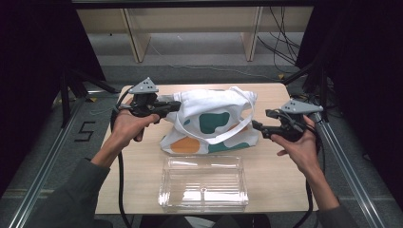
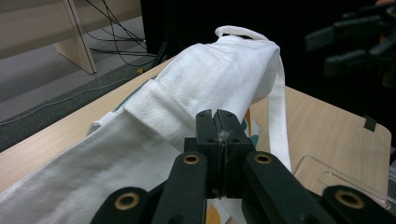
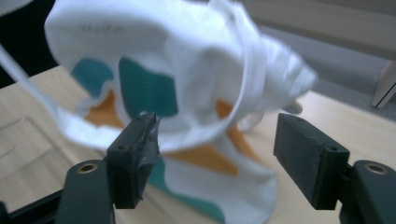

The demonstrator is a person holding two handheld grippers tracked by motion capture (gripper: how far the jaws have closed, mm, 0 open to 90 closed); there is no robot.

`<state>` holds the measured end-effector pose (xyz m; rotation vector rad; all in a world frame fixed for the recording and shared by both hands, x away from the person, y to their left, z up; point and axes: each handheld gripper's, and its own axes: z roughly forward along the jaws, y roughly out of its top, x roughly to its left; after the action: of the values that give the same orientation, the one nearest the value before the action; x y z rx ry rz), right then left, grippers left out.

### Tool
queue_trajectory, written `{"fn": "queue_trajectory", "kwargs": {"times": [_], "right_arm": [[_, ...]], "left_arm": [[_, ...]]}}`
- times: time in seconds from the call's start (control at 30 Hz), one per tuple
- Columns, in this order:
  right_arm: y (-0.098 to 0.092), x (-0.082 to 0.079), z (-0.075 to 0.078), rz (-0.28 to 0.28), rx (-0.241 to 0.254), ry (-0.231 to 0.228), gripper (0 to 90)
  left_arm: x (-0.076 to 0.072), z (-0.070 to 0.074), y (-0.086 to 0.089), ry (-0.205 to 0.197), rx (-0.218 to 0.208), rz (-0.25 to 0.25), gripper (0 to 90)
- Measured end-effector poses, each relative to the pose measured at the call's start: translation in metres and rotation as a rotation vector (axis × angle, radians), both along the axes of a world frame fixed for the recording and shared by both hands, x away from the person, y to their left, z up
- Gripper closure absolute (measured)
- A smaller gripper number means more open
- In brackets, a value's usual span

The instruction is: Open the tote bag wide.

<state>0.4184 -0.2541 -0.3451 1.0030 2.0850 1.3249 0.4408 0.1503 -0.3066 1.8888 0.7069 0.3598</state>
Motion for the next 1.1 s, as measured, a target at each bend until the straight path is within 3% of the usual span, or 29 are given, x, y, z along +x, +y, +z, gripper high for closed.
{"fn": "queue_trajectory", "kwargs": {"times": [0.07,0.1,0.2,0.27,0.33,0.5,0.6,0.7,0.73,0.77,0.8,0.83,0.87,0.9,0.93,0.97,1.0,1.03,1.1], "right_arm": [[0.002,0.006,0.004,0.008,-0.001,-0.008,33.9],[0.008,0.019,0.012,0.012,-0.008,0.007,34.5],[0.011,0.029,0.018,0.036,0.004,0.020,38.3],[0.019,0.036,0.025,0.016,-0.022,0.021,40.1],[0.023,0.046,0.032,0.006,-0.085,0.000,43.3],[0.043,0.073,0.043,0.056,-0.128,0.004,52.8],[0.051,0.079,0.045,0.060,-0.158,0.001,53.1],[0.059,0.088,0.046,0.064,-0.194,0.028,57.4],[0.062,0.093,0.043,0.059,-0.206,0.015,58.6],[0.064,0.097,0.042,0.062,-0.232,0.032,65.4],[0.064,0.097,0.042,0.062,-0.232,0.032,65.4],[0.066,0.099,0.040,0.085,-0.272,0.038,79.4],[0.066,0.099,0.040,0.085,-0.272,0.038,79.4],[0.067,0.096,0.041,0.098,-0.309,0.037,88.2],[0.067,0.096,0.041,0.098,-0.309,0.037,88.2],[0.069,0.089,0.045,0.110,-0.340,-0.004,89.0],[0.069,0.089,0.045,0.110,-0.340,-0.004,89.0],[0.069,0.079,0.052,0.106,-0.368,-0.044,89.1],[0.067,0.074,0.056,0.113,-0.376,-0.061,89.1]], "left_arm": [[0.000,0.000,0.001,-0.003,-0.003,-0.002,88.4],[-0.001,0.000,0.001,-0.005,-0.005,-0.002,88.4],[-0.002,-0.001,0.001,-0.003,-0.004,-0.006,88.4],[-0.002,-0.003,0.001,-0.004,-0.009,-0.008,88.4],[-0.002,-0.004,0.002,0.003,-0.003,-0.009,88.4],[-0.003,-0.004,0.003,-0.002,-0.007,-0.012,88.3],[-0.003,-0.004,0.003,-0.004,-0.009,-0.015,88.3],[-0.003,-0.004,0.004,-0.006,-0.007,-0.017,88.3],[-0.003,-0.004,0.004,-0.007,-0.006,-0.019,88.3],[-0.004,-0.004,0.005,-0.010,-0.006,-0.019,88.3],[-0.004,-0.004,0.005,-0.010,-0.006,-0.019,88.3],[-0.004,-0.005,0.005,-0.010,-0.008,-0.017,88.3],[-0.004,-0.005,0.005,-0.010,-0.008,-0.017,88.3],[-0.004,-0.005,0.006,-0.012,-0.007,-0.016,88.4],[-0.005,-0.005,0.006,-0.012,-0.006,-0.016,88.4],[-0.006,-0.005,0.006,-0.013,0.001,-0.019,88.3],[-0.008,-0.005,0.005,-0.017,0.003,-0.029,88.3],[-0.013,-0.005,0.005,-0.027,0.013,-0.036,88.4],[-0.015,-0.006,0.005,-0.030,0.012,-0.038,88.4]]}}
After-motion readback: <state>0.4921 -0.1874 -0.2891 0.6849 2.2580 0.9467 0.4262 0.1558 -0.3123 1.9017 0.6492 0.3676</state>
